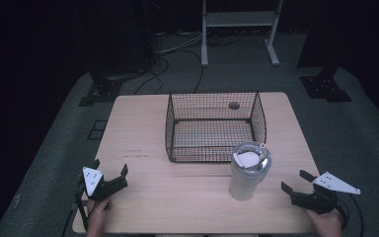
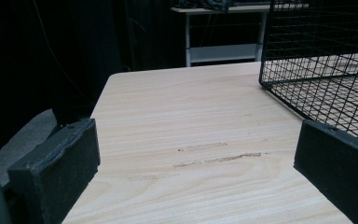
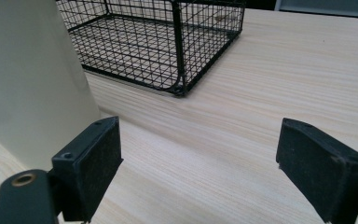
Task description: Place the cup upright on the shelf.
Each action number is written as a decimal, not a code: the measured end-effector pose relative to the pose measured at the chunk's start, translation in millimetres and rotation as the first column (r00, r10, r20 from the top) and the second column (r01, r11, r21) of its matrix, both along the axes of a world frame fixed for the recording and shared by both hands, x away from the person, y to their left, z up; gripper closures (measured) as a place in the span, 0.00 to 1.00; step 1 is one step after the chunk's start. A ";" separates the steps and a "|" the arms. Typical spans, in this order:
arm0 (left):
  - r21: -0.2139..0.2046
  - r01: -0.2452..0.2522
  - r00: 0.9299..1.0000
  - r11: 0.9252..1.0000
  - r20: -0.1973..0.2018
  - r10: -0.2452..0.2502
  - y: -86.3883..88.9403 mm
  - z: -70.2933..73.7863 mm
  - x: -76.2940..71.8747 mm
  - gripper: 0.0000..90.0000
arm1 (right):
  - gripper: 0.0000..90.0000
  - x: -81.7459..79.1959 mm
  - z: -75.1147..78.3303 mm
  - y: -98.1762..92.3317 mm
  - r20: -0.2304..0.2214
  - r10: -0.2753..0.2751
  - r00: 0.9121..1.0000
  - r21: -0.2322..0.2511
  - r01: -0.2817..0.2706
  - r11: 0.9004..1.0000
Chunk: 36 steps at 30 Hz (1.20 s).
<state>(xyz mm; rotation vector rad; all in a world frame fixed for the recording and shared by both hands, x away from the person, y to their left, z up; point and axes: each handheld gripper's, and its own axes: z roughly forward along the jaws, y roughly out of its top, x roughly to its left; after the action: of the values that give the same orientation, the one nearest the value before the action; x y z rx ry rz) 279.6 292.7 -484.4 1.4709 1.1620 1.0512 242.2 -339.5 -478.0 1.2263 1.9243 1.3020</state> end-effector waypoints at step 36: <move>0.002 0.002 1.000 1.000 0.002 -0.002 0.2 0.1 -1.1 0.00 | 0.13 -15.3 30.4 43.8 0.034 0.209 0.977 -0.048 -0.207 0.977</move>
<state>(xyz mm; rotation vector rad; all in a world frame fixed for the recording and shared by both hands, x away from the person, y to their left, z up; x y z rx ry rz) 278.5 292.9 -484.3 1.4723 1.1581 1.0523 226.9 -295.7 -447.6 0.9919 2.0868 1.3679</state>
